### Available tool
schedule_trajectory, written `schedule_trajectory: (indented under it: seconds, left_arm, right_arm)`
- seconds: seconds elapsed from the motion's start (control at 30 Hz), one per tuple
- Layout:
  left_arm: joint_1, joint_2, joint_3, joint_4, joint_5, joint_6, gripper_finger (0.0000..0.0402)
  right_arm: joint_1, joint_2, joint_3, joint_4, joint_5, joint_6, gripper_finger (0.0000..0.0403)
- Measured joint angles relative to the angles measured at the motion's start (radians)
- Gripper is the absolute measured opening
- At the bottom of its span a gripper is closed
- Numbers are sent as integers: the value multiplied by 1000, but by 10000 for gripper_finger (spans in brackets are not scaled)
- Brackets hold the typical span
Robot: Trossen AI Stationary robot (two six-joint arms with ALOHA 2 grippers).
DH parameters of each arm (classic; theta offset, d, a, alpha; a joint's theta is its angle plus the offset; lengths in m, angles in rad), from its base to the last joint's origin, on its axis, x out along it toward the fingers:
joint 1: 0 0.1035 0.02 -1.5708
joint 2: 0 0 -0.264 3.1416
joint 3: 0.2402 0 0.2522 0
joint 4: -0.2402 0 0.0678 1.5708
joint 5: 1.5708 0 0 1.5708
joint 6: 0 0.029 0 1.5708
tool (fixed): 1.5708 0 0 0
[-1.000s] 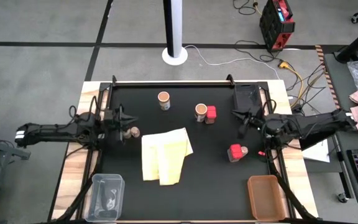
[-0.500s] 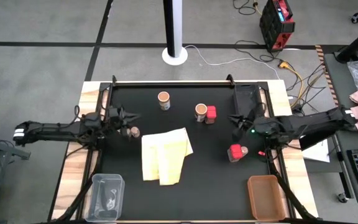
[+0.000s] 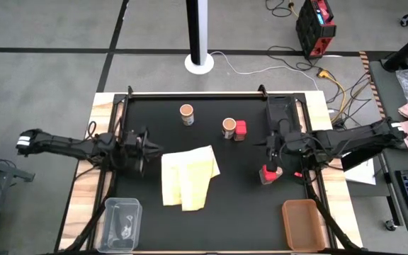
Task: Sort spices by type
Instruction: Put the right golden spice bottle into black bin
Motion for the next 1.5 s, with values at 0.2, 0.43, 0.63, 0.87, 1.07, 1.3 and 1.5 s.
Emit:
schedule_trajectory:
  seconds: [0.2,0.43,0.63,0.87,1.07,1.3,1.5]
  left_arm:
    - [-9,6,0,5,-18,58,0]
    - [-9,19,0,7,-85,48,0]
    - [-9,43,0,57,-85,58,0]
    - [-9,44,0,118,-85,158,0]
    - [-9,47,0,135,-85,236,0]
    - [-9,67,0,137,-85,287,0]
    - [-9,92,0,171,-85,280,0]
  right_arm:
    - [0,17,25,1,0,34,22]
    - [0,20,39,7,-11,59,22]
    - [0,19,42,7,-10,37,22]
    - [0,20,42,8,-8,40,22]
    - [0,20,42,8,-8,81,22]
    - [0,28,41,30,110,151,27]
    - [-1,62,40,22,155,207,55]
